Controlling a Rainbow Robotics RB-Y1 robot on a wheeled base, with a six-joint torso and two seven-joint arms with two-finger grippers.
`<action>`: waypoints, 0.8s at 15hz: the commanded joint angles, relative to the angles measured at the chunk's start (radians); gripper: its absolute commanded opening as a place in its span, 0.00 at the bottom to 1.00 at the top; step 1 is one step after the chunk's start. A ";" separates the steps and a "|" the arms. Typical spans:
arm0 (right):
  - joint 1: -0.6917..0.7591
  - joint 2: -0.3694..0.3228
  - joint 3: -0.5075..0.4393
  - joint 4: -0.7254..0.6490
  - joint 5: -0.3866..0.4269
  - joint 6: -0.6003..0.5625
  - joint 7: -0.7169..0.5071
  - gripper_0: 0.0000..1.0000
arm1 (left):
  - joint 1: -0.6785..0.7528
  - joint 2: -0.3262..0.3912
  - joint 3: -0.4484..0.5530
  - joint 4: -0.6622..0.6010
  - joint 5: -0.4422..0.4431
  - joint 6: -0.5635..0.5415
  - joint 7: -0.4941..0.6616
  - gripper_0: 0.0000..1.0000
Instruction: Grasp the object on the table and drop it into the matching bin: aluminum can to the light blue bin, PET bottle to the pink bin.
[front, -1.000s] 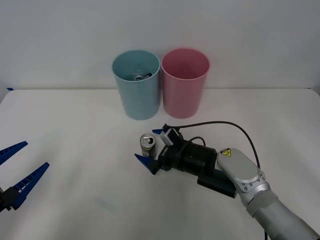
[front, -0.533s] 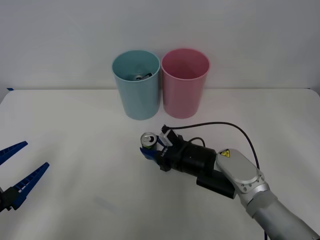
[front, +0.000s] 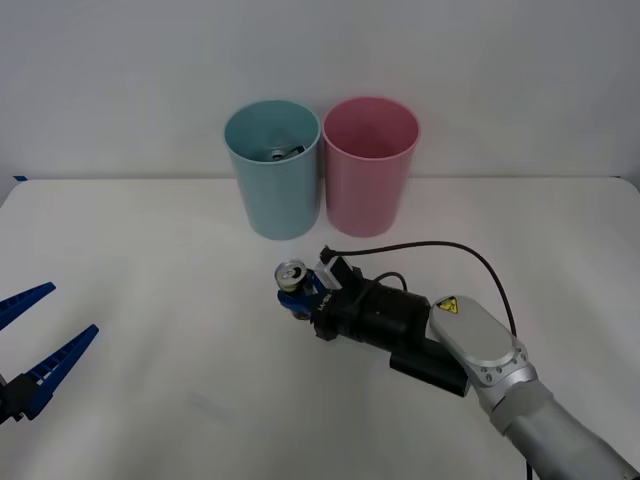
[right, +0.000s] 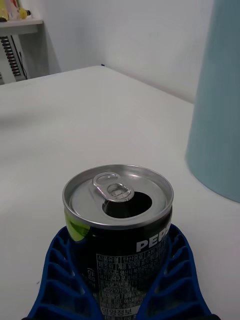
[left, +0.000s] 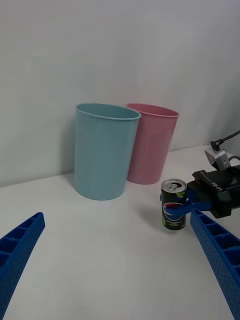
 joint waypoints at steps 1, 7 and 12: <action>0.016 -0.023 0.006 -0.060 -0.026 0.000 -0.019 0.00 | 0.000 0.000 0.000 0.000 0.000 0.000 0.000 1.00; 0.092 -0.149 0.028 -0.344 -0.032 0.028 -0.231 0.00 | 0.000 0.000 0.000 0.000 0.000 0.000 0.000 1.00; 0.105 -0.261 0.028 -0.546 -0.033 0.068 -0.418 0.00 | 0.000 0.000 0.000 0.000 0.000 0.000 0.000 1.00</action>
